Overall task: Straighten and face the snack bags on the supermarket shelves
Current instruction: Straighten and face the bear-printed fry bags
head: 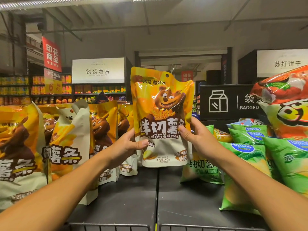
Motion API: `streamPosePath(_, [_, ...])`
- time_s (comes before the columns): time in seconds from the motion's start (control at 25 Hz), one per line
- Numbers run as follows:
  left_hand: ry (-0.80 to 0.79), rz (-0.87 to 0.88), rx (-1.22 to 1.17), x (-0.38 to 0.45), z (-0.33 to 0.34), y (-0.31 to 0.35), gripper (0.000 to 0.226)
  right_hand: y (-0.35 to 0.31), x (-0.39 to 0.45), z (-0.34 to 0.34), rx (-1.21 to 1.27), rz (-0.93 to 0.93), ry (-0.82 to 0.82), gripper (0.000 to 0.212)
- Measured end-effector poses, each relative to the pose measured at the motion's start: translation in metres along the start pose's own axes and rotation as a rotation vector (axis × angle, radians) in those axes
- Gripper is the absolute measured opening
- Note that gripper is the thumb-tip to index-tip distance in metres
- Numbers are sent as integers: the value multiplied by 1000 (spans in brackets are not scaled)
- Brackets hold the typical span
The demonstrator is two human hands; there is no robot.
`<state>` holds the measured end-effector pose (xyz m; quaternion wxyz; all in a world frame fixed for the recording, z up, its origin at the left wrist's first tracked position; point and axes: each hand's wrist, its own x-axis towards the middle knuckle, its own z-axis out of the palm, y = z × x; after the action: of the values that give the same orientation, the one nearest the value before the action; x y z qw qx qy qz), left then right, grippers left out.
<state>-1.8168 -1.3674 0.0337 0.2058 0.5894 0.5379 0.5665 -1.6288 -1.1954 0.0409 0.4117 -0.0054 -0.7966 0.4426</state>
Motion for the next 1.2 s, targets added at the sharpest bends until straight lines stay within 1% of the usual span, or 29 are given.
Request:
streamPosePath(0.04, [-1, 1, 0, 0, 0, 0, 79, 0, 0, 0, -5, -6, -3, 47])
streamPosePath(0.08, [-1, 3, 1, 0, 0, 0, 82, 0, -1, 0, -8, -9, -6, 47])
streamPosePath(0.2, [5, 8, -13, -1, 1, 2, 98, -1, -1, 0, -8, -13, -9, 46])
streamPosePath(0.36, [-14, 4, -58, 1, 1, 0, 100, -1, -1, 0, -1, -25, 20, 47])
streamPosePath(0.52, [-28, -24, -156, 1, 2, -2, 95, -3, -1, 1, 17, -75, 89, 53])
streamPosePath(0.56, [-27, -31, -175, 2, 1, -4, 91, -3, -1, 1, 31, -84, 100, 55])
streamPosePath(0.72, [-14, -36, -234, 4, 1, -8, 62, -2, 0, 2, 68, -97, 106, 53])
streamPosePath(0.84, [-17, -41, -239, 5, 0, -9, 53, -2, 0, 2, 77, -94, 107, 54])
streamPosePath(0.96, [-16, -45, -233, 5, 1, -7, 55, -2, 0, 2, 89, -86, 105, 54])
streamPosePath(1.0, [-16, -43, -233, 4, 1, -7, 59, -1, 0, 2, 90, -85, 109, 54])
streamPosePath(1.08, [-24, -52, -239, 4, 2, -5, 78, -1, 0, 2, 88, -82, 117, 55])
streamPosePath(1.12, [-26, -58, -240, 3, 2, -5, 83, -1, 0, 3, 89, -80, 119, 56])
streamPosePath(1.16, [-27, -58, -239, 3, 2, -5, 80, -1, 0, 3, 93, -80, 119, 56])
streamPosePath(1.2, [-26, -54, -239, 3, 2, -4, 71, -2, 0, 3, 98, -80, 119, 55])
